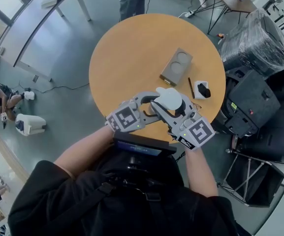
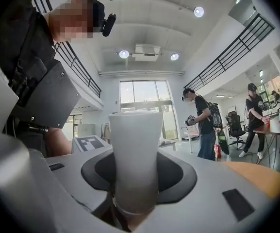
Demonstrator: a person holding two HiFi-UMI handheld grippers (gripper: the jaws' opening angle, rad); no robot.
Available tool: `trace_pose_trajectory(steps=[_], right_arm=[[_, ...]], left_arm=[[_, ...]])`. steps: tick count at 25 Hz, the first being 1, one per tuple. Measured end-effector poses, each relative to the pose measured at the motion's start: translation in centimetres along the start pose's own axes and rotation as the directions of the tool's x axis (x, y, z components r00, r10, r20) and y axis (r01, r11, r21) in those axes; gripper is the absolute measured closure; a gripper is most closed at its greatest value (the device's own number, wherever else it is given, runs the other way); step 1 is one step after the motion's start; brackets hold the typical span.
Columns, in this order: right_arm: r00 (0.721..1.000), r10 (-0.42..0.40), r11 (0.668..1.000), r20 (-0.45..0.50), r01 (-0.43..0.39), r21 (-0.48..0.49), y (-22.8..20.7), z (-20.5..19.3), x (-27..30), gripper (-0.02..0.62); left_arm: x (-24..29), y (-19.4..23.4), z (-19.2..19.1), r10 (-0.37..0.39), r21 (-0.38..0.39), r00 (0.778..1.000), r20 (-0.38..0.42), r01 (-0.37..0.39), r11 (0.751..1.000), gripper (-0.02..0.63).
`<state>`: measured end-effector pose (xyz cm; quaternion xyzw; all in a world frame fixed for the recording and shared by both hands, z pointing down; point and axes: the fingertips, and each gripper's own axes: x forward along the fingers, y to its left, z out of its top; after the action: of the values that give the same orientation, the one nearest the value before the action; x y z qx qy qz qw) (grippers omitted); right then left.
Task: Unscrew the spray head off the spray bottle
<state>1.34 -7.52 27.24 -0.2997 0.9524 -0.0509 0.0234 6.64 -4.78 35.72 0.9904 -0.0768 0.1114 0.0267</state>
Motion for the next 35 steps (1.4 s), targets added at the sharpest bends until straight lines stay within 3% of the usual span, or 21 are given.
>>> trace_pose_trajectory(steps=[7,11,15,17,20,21,22,25,30,33,35], right_arm=[[0.991,0.137,0.99,0.0,-0.137,-0.024,1.2,0.7,-0.6,0.38],[0.96,0.278,0.96,-0.016,-0.278,-0.004,3.3,0.7,-1.4,0.385],[0.914,0.406,0.914,-0.019,-0.406,0.016,5.2,0.7,-2.1,0.388],[0.906,0.423,0.906,-0.027,-0.422,0.023,5.4,0.8,-2.2,0.39],[0.953,0.301,0.953,-0.041,-0.302,-0.023,3.3,0.5,-1.5,0.378],[0.969,0.239,0.97,-0.061,-0.241,-0.036,2.3,0.2,-1.3,0.327],[0.98,0.181,0.982,-0.08,-0.185,-0.045,1.4,-0.1,-1.2,0.29],[0.995,0.031,0.999,-0.092,-0.034,-0.029,-1.0,-0.3,-1.2,0.278],[0.986,-0.158,0.987,-0.049,0.159,0.016,-2.4,-0.3,-0.8,0.278],[0.962,-0.267,0.964,-0.06,0.268,0.005,-3.0,-0.7,-0.3,0.281],[0.941,-0.331,0.944,-0.065,0.331,-0.007,-3.4,-0.8,-0.4,0.331]], left_arm=[[0.2,-1.1,0.6,-0.116,0.018,0.993,0.012,0.116,0.993,0.304],[-0.4,-3.4,0.6,-0.29,0.007,0.957,0.021,0.29,0.957,0.305],[-1.0,-5.1,0.5,-0.397,0.026,0.918,0.007,0.397,0.917,0.304],[-1.0,-5.2,0.7,-0.401,0.032,0.916,0.005,0.401,0.916,0.304],[-0.6,-3.5,0.5,-0.316,0.023,0.949,-0.001,0.316,0.948,0.301],[-0.4,-2.8,0.3,-0.274,0.021,0.962,-0.007,0.274,0.962,0.301],[-0.2,-2.0,0.2,-0.227,0.024,0.974,-0.015,0.227,0.974,0.301],[0.3,0.2,0.3,-0.072,0.022,0.997,-0.017,0.073,0.997,0.299],[0.7,2.0,1.0,0.106,-0.01,0.994,0.041,-0.106,0.994,0.299],[0.9,2.6,1.5,0.185,0.008,0.981,0.056,-0.185,0.983,0.299],[1.0,2.7,1.6,0.223,0.0,0.973,0.05,-0.224,0.975,0.299]])
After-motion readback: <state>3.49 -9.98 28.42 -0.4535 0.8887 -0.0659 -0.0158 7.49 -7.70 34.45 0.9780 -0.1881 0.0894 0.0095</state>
